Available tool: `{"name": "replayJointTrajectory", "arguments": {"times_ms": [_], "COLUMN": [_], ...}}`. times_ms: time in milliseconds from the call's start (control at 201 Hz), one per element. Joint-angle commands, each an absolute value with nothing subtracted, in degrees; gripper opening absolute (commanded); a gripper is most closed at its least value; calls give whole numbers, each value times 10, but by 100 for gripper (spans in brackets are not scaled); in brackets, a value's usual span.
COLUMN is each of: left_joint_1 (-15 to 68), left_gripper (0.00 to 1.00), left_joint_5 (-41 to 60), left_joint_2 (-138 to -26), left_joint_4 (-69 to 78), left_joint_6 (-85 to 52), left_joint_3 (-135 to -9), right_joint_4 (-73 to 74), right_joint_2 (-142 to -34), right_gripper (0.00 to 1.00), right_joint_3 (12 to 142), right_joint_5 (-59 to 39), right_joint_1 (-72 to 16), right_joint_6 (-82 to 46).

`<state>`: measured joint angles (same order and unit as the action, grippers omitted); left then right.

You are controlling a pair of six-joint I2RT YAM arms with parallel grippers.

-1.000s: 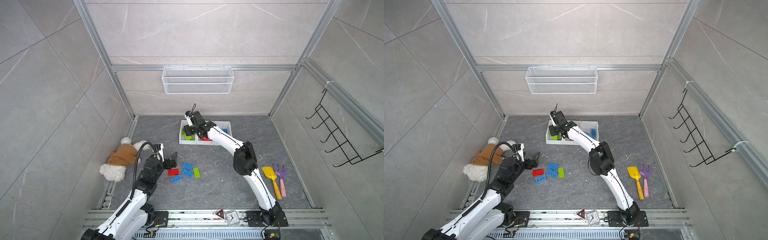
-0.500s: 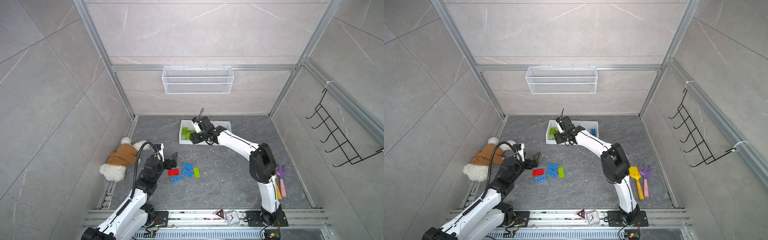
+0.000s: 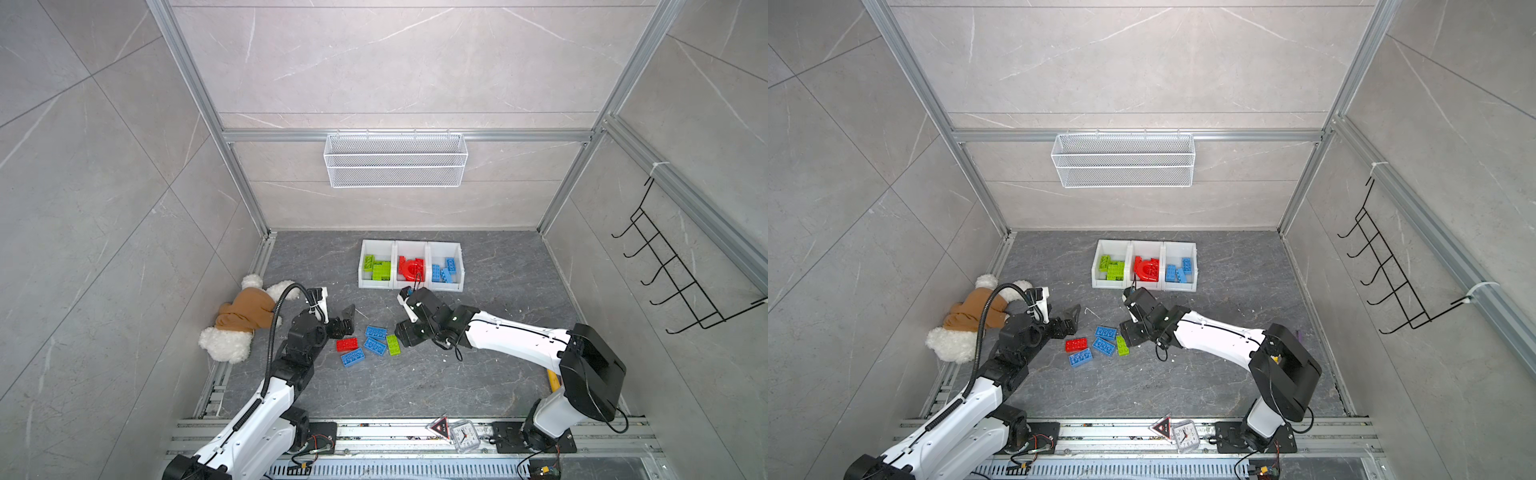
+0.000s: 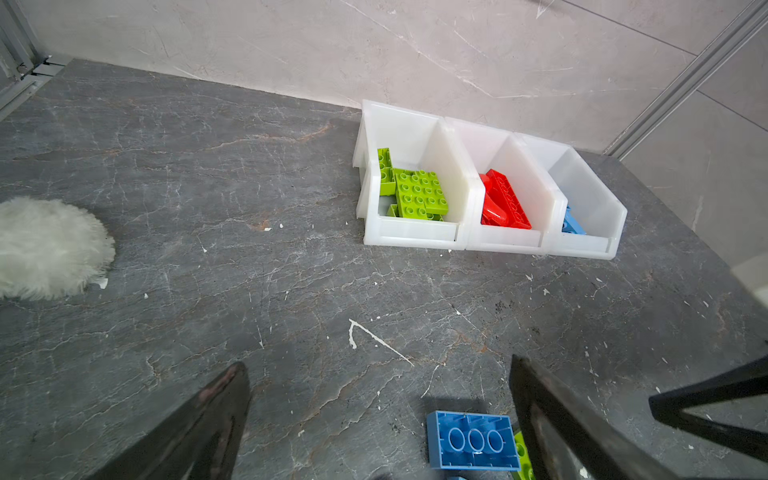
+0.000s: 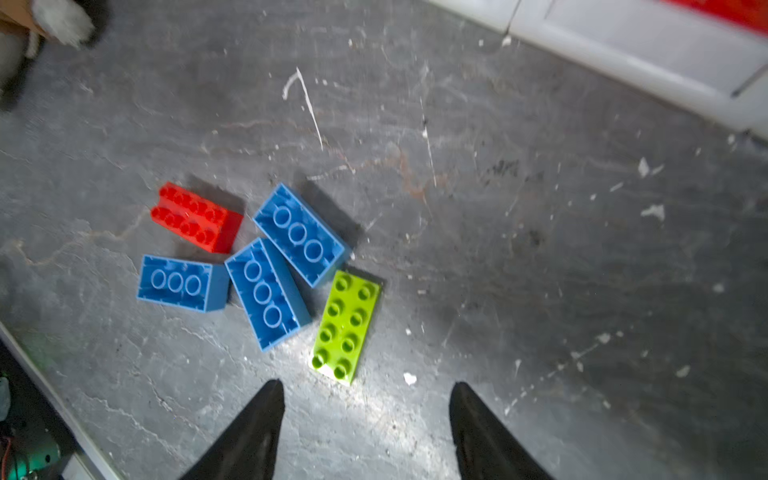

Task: Sort the legos into containers by color
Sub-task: 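Move the open right gripper back over the last lime-green brick, then lower and close the right gripper on the lime-green brick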

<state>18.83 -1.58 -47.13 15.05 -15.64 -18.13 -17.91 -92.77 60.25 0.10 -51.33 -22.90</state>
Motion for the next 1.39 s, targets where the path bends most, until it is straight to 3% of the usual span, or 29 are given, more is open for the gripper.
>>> {"name": "replayJointTrajectory", "arguments": {"times_ms": [0,995,1388], "left_joint_1": [187,188,187], "left_gripper": [100,100,100], "left_joint_5": [-22,-21,-21], "left_joint_2": [-473,-454,-457], "left_joint_4": [171,163,163], "left_joint_6": [-160,-157,-154], "left_joint_3": [-190,-189,-189], "right_joint_4": [-168,-196,-207], "right_joint_2": [-915,-1081,-1119], "right_gripper": [63,57,49], "right_joint_3": [593,672,692], "right_joint_5": [25,53,72], "right_joint_1": [-526,-582,-583], "right_joint_6": [-261,-258,-257]}}
